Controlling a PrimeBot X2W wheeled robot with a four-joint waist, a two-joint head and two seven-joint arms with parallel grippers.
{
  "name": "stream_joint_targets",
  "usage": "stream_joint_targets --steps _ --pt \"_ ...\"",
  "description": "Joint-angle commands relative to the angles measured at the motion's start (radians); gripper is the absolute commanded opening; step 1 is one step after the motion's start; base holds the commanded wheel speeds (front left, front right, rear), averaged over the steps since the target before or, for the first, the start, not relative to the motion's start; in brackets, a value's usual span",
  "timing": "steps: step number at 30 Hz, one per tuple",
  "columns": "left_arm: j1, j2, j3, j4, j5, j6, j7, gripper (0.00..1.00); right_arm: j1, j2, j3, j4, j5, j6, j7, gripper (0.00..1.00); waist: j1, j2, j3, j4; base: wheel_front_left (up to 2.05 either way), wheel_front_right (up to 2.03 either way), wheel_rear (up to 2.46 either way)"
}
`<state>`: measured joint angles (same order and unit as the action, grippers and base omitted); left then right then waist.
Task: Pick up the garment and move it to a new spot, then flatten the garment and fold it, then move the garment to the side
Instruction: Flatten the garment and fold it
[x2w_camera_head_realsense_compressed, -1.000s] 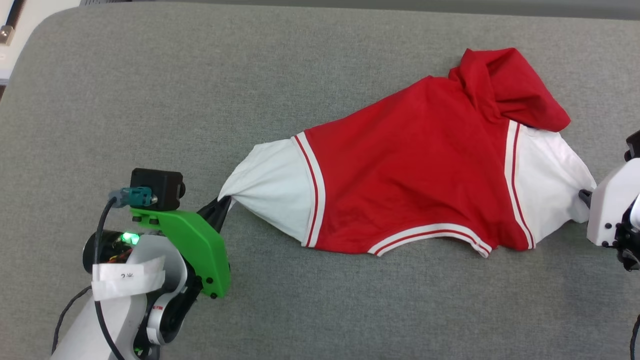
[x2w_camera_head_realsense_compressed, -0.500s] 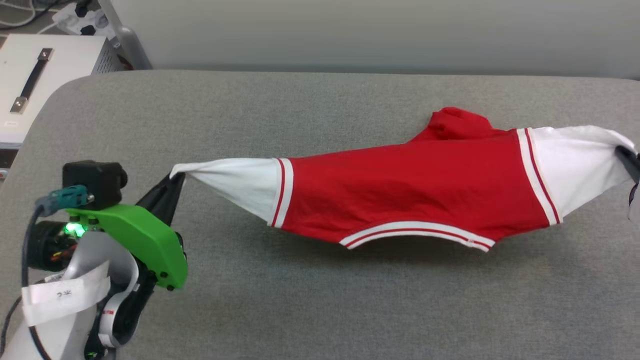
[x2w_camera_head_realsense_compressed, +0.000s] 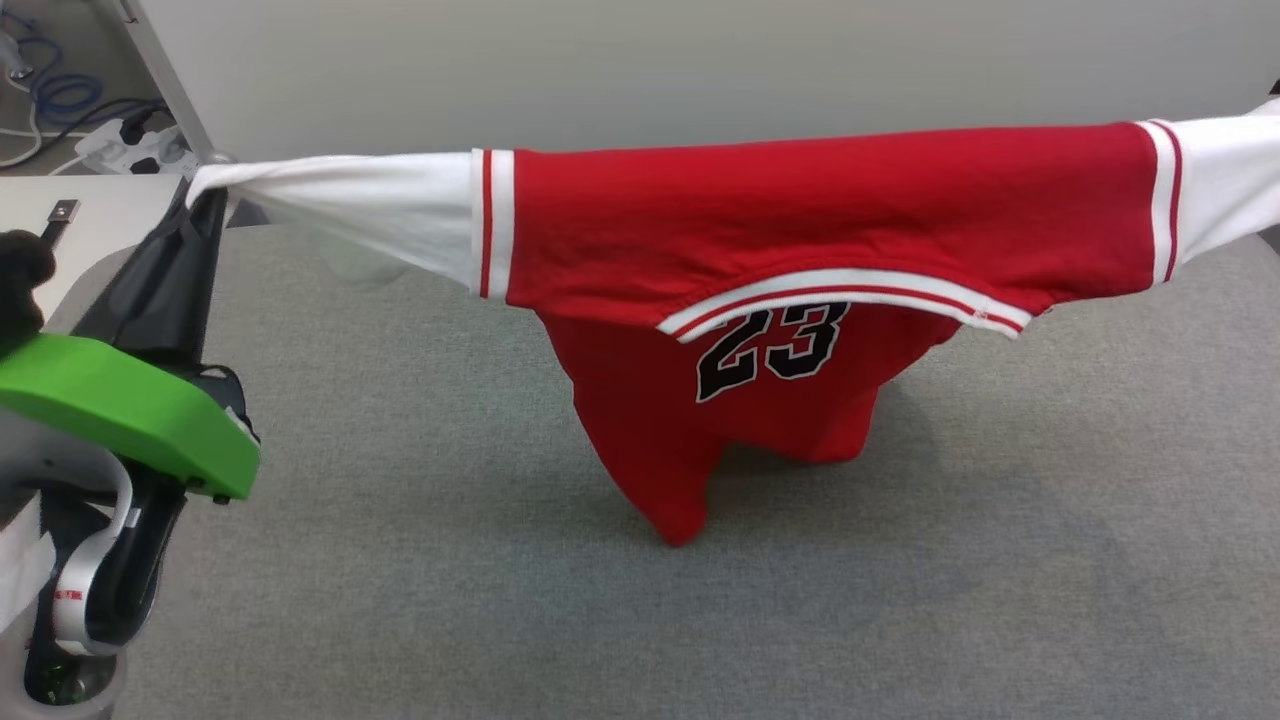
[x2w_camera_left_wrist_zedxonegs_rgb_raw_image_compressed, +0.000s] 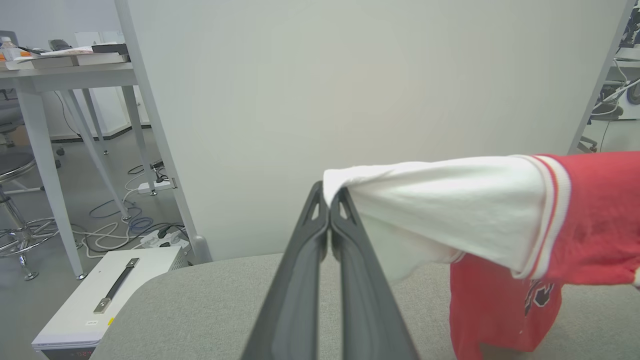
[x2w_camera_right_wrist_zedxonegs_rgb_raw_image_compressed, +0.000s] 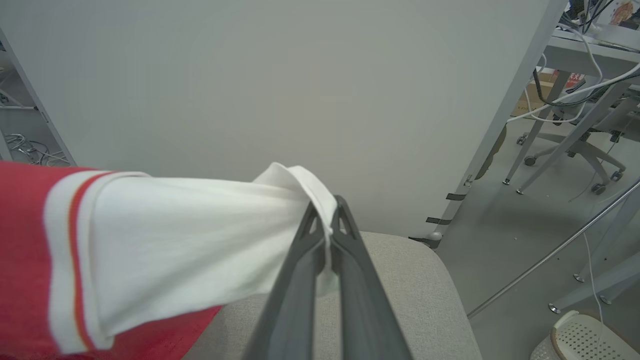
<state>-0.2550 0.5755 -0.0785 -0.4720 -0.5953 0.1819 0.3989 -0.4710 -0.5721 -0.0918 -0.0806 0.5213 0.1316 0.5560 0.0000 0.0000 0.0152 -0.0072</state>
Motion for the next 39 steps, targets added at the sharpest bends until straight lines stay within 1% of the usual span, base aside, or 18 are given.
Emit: stream_joint_targets --steps 1,6,10,16,19,24,30,34,39 --pt "-0.023 0.011 0.018 -0.008 0.004 0.005 -0.013 0.00 -0.023 -0.009 0.003 -0.010 -0.005 -0.001 -0.018 0.00 0.0000 0.0000 -0.003 -0.008 0.00 0.00 0.00" --pt "-0.074 0.021 0.051 -0.019 -0.009 0.000 -0.028 0.00 -0.083 -0.018 0.008 -0.015 0.005 -0.001 -0.069 0.00 0.0000 0.0000 0.017 -0.016 0.00 0.00 0.00" --pt "-0.155 0.026 0.065 0.010 -0.038 -0.021 -0.034 0.00 -0.159 -0.023 0.019 0.005 0.012 -0.001 -0.104 0.00 0.0000 0.0000 0.057 -0.020 0.00 0.00 0.00" --pt "-0.338 0.042 0.056 0.125 -0.054 -0.075 -0.056 0.00 -0.311 -0.057 0.066 0.064 -0.010 -0.001 -0.150 0.00 0.0000 0.0000 0.157 -0.015 0.00 0.00 0.00" --pt "-0.455 0.054 0.037 0.195 -0.042 -0.110 -0.071 0.00 -0.409 -0.068 0.101 0.109 -0.020 -0.001 -0.179 0.00 0.0000 0.0000 0.221 -0.012 0.00 0.00 0.00" --pt "-0.654 0.055 -0.004 0.292 -0.014 -0.152 -0.092 0.00 -0.586 -0.081 0.166 0.192 -0.040 -0.001 -0.236 0.00 0.0000 0.0000 0.327 -0.006 0.00 0.00 0.00" --pt "-0.930 0.040 -0.039 0.460 0.014 -0.201 -0.131 0.00 -0.822 -0.068 0.247 0.325 -0.078 -0.001 -0.310 0.00 0.0000 0.0000 0.457 0.000 0.00 0.00 0.00" --pt "-1.127 0.012 -0.066 0.614 0.062 -0.225 -0.213 0.00 -0.980 -0.046 0.290 0.434 -0.110 -0.001 -0.372 0.00 0.0000 0.0000 0.533 0.008 0.00 0.00 0.00" --pt "-1.312 -0.022 -0.105 0.796 0.105 -0.253 -0.300 0.00 -1.134 -0.010 0.327 0.563 -0.146 -0.001 -0.446 0.00 0.0000 0.0000 0.605 0.012 0.00 0.00 0.00"
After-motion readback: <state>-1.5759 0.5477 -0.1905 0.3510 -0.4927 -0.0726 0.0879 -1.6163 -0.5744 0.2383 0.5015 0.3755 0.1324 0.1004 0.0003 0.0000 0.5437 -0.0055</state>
